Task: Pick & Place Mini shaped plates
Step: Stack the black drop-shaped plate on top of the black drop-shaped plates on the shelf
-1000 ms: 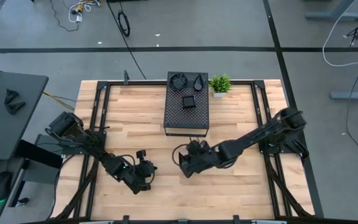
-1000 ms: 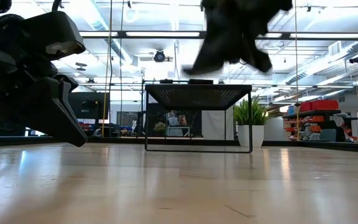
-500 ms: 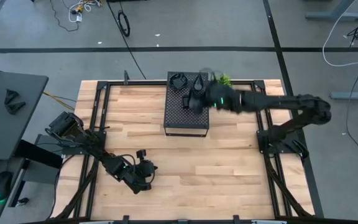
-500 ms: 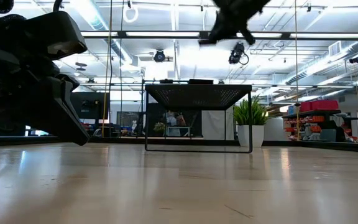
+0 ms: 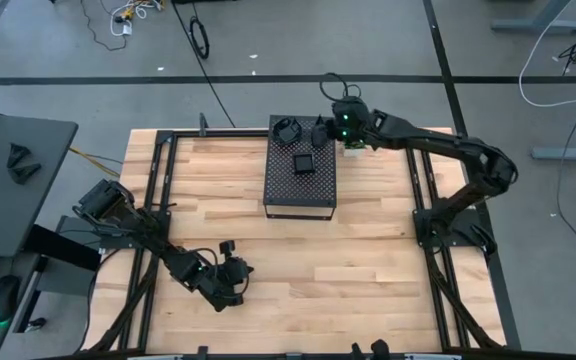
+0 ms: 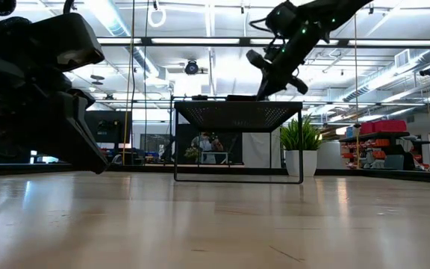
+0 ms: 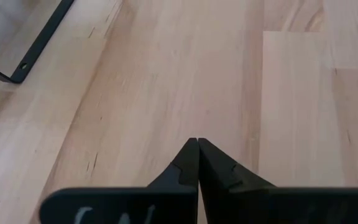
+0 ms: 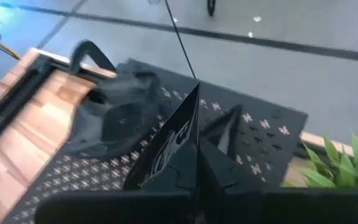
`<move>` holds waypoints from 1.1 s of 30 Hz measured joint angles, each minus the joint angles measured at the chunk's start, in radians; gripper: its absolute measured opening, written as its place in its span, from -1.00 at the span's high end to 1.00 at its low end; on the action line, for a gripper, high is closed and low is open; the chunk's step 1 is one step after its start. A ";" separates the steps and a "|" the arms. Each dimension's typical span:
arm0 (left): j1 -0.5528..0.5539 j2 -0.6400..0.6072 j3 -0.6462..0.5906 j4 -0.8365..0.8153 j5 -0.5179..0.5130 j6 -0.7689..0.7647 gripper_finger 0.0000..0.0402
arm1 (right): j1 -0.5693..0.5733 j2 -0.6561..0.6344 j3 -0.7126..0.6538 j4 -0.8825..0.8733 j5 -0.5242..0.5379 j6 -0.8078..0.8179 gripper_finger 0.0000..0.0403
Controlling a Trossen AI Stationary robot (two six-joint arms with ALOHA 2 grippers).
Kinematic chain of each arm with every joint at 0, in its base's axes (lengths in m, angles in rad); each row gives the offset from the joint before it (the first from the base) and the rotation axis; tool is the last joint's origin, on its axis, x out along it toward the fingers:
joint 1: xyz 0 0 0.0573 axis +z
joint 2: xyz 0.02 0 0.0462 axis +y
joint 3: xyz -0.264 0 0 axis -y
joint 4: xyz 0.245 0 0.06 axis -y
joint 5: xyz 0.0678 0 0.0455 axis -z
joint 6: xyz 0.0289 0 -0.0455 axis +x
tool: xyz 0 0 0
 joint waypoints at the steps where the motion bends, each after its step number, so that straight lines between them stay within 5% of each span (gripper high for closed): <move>1: 0.000 0.000 0.000 0.000 -0.002 -0.001 0.99 | -0.005 0.008 0.000 -0.003 0.001 0.002 0.97; 27: 0.006 0.000 0.000 0.015 -0.012 -0.001 0.99 | -0.018 0.038 -0.077 0.109 0.019 0.056 0.86; 33: 0.006 0.000 0.000 0.015 -0.012 0.009 0.99 | -0.020 0.037 -0.080 0.166 0.045 0.042 0.67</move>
